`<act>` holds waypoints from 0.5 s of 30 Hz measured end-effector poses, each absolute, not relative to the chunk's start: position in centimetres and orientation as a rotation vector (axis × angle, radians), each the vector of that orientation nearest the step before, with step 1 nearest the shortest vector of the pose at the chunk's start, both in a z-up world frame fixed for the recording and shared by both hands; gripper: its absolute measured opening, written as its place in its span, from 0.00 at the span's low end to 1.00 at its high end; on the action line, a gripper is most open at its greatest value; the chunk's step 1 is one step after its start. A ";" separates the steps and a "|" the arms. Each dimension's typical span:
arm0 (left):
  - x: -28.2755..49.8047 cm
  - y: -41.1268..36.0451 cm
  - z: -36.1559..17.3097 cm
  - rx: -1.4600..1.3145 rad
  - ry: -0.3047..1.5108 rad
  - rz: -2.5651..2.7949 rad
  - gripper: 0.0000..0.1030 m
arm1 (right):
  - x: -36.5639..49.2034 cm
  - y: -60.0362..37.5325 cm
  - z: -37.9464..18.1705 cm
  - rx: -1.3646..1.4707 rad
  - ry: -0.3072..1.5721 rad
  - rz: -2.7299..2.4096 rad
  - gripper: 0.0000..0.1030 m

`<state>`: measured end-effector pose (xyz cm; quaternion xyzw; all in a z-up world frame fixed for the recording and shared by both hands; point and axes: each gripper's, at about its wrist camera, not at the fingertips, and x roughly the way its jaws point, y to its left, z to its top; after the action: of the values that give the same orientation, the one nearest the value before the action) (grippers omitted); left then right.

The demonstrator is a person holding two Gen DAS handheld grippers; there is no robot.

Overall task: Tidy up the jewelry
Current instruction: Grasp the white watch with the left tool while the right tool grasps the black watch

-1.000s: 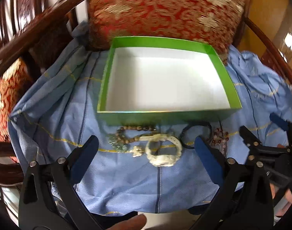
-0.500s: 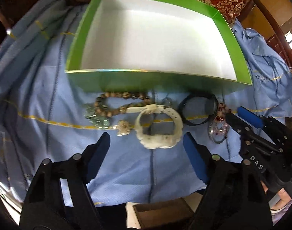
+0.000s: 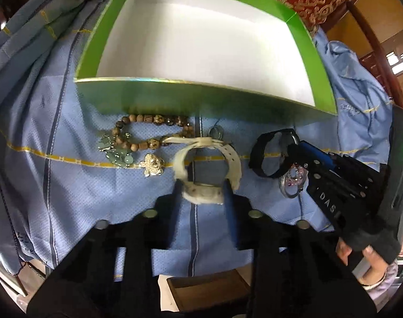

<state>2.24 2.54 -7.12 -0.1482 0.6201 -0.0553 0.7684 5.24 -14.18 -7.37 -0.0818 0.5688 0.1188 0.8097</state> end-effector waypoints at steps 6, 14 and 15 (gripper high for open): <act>2.5 3.6 -7.3 -0.322 1.345 -0.103 0.43 | 5.6 -14.3 -7.5 -0.177 1.213 0.241 0.25; 4.3 2.5 -8.8 -0.306 1.382 -0.076 0.33 | 4.5 -12.9 -8.0 -0.232 1.206 0.239 0.25; 4.5 2.5 -9.1 -0.311 1.395 -0.076 0.32 | 4.4 -12.8 -8.2 -0.239 1.206 0.236 0.25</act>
<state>4.51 2.49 -9.11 -0.1427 0.6396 -0.0347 0.7545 4.44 -12.85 -8.19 -0.1117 0.5644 0.1103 0.8104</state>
